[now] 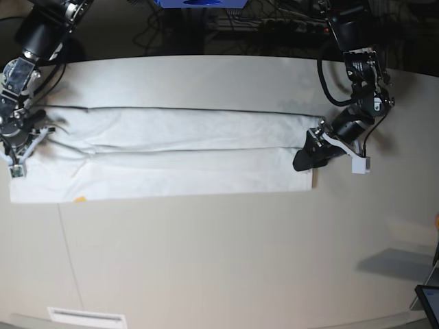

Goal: Fold the T-shirt properly
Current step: 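Grasp the shirt's end with the left gripper and lift it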

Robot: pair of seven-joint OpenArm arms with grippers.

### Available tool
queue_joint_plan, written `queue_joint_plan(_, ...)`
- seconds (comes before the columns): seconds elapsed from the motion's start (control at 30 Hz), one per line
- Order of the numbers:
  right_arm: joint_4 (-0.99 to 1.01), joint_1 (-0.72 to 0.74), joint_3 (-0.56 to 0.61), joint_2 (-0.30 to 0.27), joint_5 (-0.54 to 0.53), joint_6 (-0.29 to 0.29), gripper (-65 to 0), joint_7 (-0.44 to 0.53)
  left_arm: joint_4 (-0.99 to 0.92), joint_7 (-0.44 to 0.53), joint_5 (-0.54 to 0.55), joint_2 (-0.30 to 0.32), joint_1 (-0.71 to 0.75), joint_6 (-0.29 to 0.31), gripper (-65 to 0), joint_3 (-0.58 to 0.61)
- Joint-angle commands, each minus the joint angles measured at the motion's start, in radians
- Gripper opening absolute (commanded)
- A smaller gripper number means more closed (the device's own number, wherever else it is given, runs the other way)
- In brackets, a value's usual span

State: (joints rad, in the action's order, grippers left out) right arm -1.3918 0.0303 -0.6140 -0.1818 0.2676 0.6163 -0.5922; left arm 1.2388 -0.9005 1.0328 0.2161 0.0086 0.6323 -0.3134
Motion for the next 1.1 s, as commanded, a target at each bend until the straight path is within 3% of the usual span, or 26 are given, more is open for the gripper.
queue_joint_plan(0.0,-0.007,0.003,-0.002,-0.008,0.002,0.015,-64.7,-0.027,0.006,-0.016,-0.024,0.012,-0.003,-0.021,-22.5,0.003)
queue_joint_plan(0.2,-0.007,0.003,-0.002,-0.008,0.002,0.015,-64.7,-0.027,0.005,-0.016,-0.024,0.01,-0.003,-0.021,-25.0,0.004)
queue_joint_plan(0.3,-0.007,0.003,-0.002,-0.008,0.002,0.015,-64.7,-0.027,0.005,-0.016,-0.024,0.013,-0.003,-0.021,-38.5,0.004)
queue_joint_plan(0.4,-0.007,0.003,-0.002,-0.008,0.002,0.015,-64.7,-0.027,0.005,-0.016,-0.024,0.016,-0.003,-0.021,-57.1,0.004)
queue_joint_plan(0.47,-0.007,0.003,-0.002,-0.008,0.002,0.015,-64.7,-0.027,0.005,-0.016,-0.024,0.018,-0.003,-0.021,-65.0,0.004)
queue_joint_plan(0.7,-0.007,0.003,-0.002,-0.008,0.002,0.015,-64.7,-0.027,0.058,-0.016,-0.032,0.021,0.001,-0.025,-65.0,0.003)
queue_joint_plan(0.87,-0.007,0.003,-0.002,-0.008,0.002,0.015,-64.7,-0.027,0.232,-0.021,-0.116,0.009,0.015,-0.088,-65.0,0.006)
queue_joint_plan(1.07,-0.002,0.003,-0.001,-0.008,0.002,0.015,-64.7,-0.027,0.385,-0.021,-0.121,-0.005,0.038,-0.182,-65.0,0.041)
